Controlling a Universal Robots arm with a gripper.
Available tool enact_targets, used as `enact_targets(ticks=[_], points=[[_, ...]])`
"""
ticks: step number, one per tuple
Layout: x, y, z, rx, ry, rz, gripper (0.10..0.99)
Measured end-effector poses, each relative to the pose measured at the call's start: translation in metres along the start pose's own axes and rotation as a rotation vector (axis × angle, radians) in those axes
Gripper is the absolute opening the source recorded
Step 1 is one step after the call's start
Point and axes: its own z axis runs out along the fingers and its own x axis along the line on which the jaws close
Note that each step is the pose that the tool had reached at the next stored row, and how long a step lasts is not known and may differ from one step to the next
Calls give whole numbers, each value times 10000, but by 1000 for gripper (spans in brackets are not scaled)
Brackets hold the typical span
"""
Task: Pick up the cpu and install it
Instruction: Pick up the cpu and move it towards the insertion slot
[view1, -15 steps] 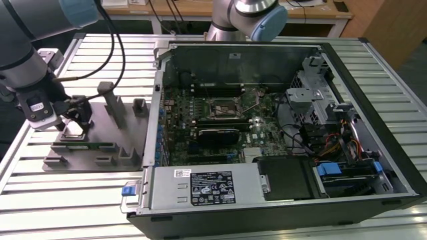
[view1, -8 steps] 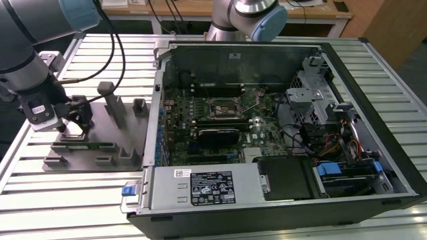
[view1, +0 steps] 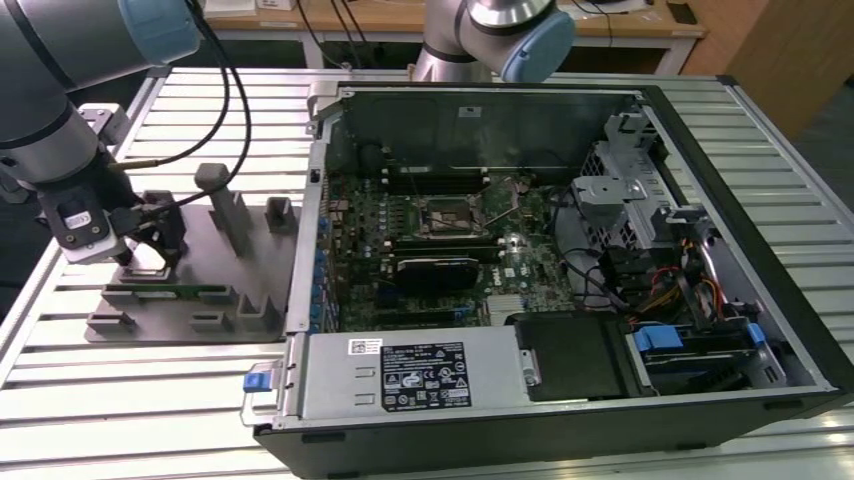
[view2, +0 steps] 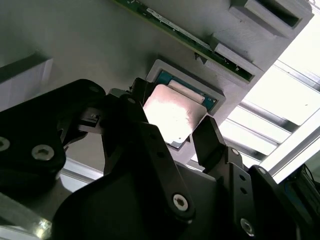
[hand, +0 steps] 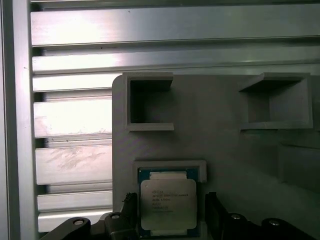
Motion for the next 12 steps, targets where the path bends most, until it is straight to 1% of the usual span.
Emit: enact_targets(ticks=[2,3,4,12], points=[[0,0,0,0,1,0,635],[0,0,-1,1,2,0,573],[0,0,-1,1,3,0,541],[0,0,1,0,0,0,541]])
